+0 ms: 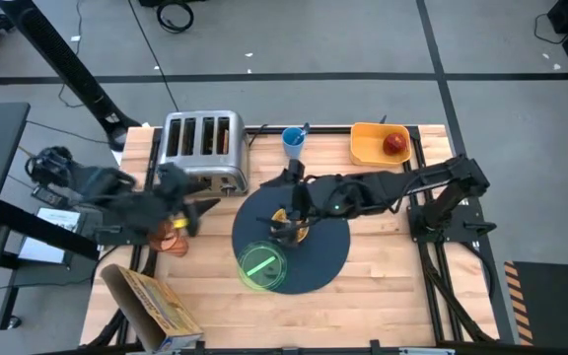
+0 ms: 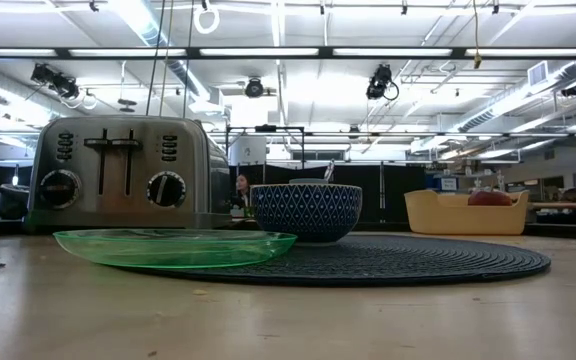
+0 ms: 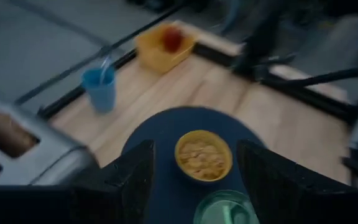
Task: Arrange a breakfast setting
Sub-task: Put the cup of rice grain to the top right of the yellow bowl on the placemat
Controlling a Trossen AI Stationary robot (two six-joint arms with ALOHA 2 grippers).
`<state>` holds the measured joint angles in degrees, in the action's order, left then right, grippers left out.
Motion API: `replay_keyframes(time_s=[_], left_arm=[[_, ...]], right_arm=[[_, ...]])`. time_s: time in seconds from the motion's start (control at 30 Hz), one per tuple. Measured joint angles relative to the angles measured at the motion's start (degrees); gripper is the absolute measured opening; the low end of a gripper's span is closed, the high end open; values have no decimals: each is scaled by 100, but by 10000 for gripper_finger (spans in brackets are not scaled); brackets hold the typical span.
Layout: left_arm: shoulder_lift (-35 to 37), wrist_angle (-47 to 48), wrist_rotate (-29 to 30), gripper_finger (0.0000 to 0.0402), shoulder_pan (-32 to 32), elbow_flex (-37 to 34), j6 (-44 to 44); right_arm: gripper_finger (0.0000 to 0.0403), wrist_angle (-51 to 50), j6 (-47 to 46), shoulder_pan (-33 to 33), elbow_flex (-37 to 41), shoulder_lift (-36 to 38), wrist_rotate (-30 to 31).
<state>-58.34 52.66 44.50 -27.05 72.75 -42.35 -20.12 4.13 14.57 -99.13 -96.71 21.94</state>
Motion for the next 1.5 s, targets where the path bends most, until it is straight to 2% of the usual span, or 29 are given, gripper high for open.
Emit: replay_keyframes(time_s=[0.17, 0.3, 0.43, 0.57, 0.83, 1.23, 1.33, 1.5], left_arm=[[-446, 244, -653, 230, 822, -4, -819], [-670, 844, -1987, 230, 1178, -2, -1769], [-758, 1876, -2981, 230, 1128, 79, -2755], [-764, 2822, -3630, 230, 835, 81, -3542], [-768, 3338, -3953, 230, 142, -78, -4999], [-770, 2897, -4444, 230, -2, -1093, -5787], [-770, 2687, -4613, 219, -2, -1369, -5986], [-773, 2364, -4679, 176, -2, -1707, -6205]], right_arm=[[350, -1586, -148, 137, 0, 499, -248], [348, -2663, -198, 181, 4, 1053, -246], [348, -2995, -358, 102, 245, 1550, -250], [348, -2968, -477, 56, 618, 1945, -250], [348, -2470, -474, -41, 1360, 2279, -102], [348, -1998, -351, -294, 1709, 2291, -251], [348, -1975, -349, -339, 1709, 2291, -285], [348, -1883, -283, -357, 1709, 2289, -381]])
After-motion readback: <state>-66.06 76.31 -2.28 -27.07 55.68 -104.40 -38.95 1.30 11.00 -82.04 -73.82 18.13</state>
